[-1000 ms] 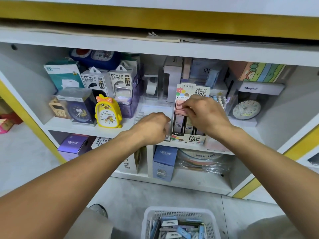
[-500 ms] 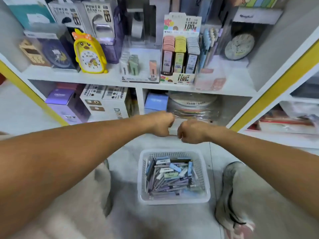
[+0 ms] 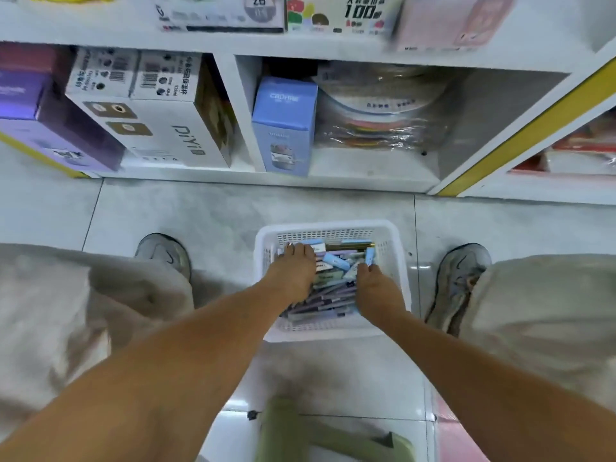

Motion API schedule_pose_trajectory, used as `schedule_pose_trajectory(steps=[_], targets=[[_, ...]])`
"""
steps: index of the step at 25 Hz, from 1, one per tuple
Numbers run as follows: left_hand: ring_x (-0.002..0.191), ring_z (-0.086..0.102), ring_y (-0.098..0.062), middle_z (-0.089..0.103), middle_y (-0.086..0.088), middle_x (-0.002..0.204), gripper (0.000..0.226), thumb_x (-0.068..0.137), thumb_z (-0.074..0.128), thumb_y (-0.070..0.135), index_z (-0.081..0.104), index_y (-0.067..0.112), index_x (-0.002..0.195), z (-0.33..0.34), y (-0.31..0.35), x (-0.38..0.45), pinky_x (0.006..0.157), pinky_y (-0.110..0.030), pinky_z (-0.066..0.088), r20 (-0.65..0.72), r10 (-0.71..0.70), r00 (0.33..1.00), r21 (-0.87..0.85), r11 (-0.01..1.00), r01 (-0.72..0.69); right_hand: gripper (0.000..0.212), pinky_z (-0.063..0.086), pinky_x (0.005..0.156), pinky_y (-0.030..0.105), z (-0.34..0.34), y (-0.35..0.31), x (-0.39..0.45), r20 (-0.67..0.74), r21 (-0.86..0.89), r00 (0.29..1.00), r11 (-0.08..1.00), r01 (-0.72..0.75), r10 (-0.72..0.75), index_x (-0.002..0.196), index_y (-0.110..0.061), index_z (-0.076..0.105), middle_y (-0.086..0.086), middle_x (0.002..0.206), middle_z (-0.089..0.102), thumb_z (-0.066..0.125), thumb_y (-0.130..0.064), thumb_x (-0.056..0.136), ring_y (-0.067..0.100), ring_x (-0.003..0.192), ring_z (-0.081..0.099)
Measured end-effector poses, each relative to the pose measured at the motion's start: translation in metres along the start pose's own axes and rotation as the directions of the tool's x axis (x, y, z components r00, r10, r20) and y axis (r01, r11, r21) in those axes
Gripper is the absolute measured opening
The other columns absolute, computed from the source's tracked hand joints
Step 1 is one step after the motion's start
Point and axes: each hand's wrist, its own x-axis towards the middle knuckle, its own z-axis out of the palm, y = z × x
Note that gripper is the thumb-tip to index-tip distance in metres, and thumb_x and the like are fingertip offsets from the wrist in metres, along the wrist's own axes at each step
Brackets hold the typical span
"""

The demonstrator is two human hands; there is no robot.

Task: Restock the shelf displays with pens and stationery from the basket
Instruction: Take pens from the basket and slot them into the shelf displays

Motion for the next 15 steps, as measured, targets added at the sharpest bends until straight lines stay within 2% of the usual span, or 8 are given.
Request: schedule_pose_trajectory(steps=[3,5,7,10,13,15], targets=[[0.141,0.024,-0.040,0.029,-0.023,0.149,0.093,0.081,0.072,0.029,0.016,-0.004,0.148,0.020,-0.003,0.011,0.116,-0.046,0.027,-0.058,0.008,0.998,-0.004,1.000,-0.008,0.057,0.053,0.088,0.041,0.026,0.002,-0.005,-0.060,0.014,0.998,1.000,-0.018,0.019,0.146,-0.006,0.032,0.020,0.149,0.034,0.054,-0.008,0.094,0.035,0.122,0.054],[0.140,0.025,-0.039,0.028,-0.021,0.149,0.110,0.074,0.076,0.047,0.014,-0.001,0.150,0.030,-0.003,0.017,0.117,-0.047,0.023,-0.084,0.028,0.996,0.009,1.000,-0.027,0.066,0.050,0.098,0.043,0.036,0.003,-0.003,-0.035,0.056,0.998,0.997,-0.043,0.045,0.153,-0.009,0.024,0.020,0.158,0.019,0.056,-0.010,0.095,0.036,0.138,0.038],[0.138,0.028,-0.037,0.030,-0.017,0.149,0.127,0.062,0.074,0.069,0.015,0.001,0.151,0.034,-0.001,0.023,0.117,-0.048,0.021,-0.066,0.036,0.997,0.029,0.999,-0.034,0.068,0.044,0.108,0.044,0.042,0.000,0.001,-0.031,0.092,0.998,0.995,-0.046,0.049,0.155,-0.012,0.022,0.020,0.160,0.012,0.055,-0.011,0.096,0.036,0.145,0.026],[0.133,0.034,-0.037,0.034,-0.018,0.144,0.133,0.055,0.071,0.079,0.019,-0.001,0.147,0.031,0.006,0.034,0.115,-0.048,0.025,-0.009,0.036,0.999,-0.003,0.999,-0.036,0.065,0.041,0.109,0.042,0.043,0.000,0.005,-0.073,0.160,0.997,0.987,0.009,0.003,0.155,-0.012,0.025,0.019,0.160,0.018,0.055,-0.009,0.097,0.033,0.141,0.034],[0.125,0.037,-0.036,0.036,-0.019,0.133,0.118,0.058,0.079,0.067,0.026,-0.001,0.138,0.035,0.020,0.035,0.102,-0.045,0.040,0.015,0.019,1.000,-0.060,0.998,-0.018,0.061,0.050,0.091,0.040,0.043,0.001,0.006,-0.088,0.177,0.994,0.981,0.083,-0.068,0.151,-0.011,0.033,0.016,0.148,0.036,0.053,-0.001,0.094,0.033,0.120,0.053],[0.121,0.036,-0.034,0.035,-0.018,0.131,0.102,0.065,0.080,0.054,0.028,0.000,0.134,0.043,0.033,0.034,0.092,-0.045,0.045,-0.017,-0.043,0.999,-0.078,0.996,0.041,0.053,0.048,0.084,0.040,0.044,-0.002,0.006,-0.103,0.238,0.987,0.961,0.143,-0.121,0.142,-0.007,0.042,0.015,0.137,0.048,0.054,0.001,0.091,0.034,0.112,0.057]])
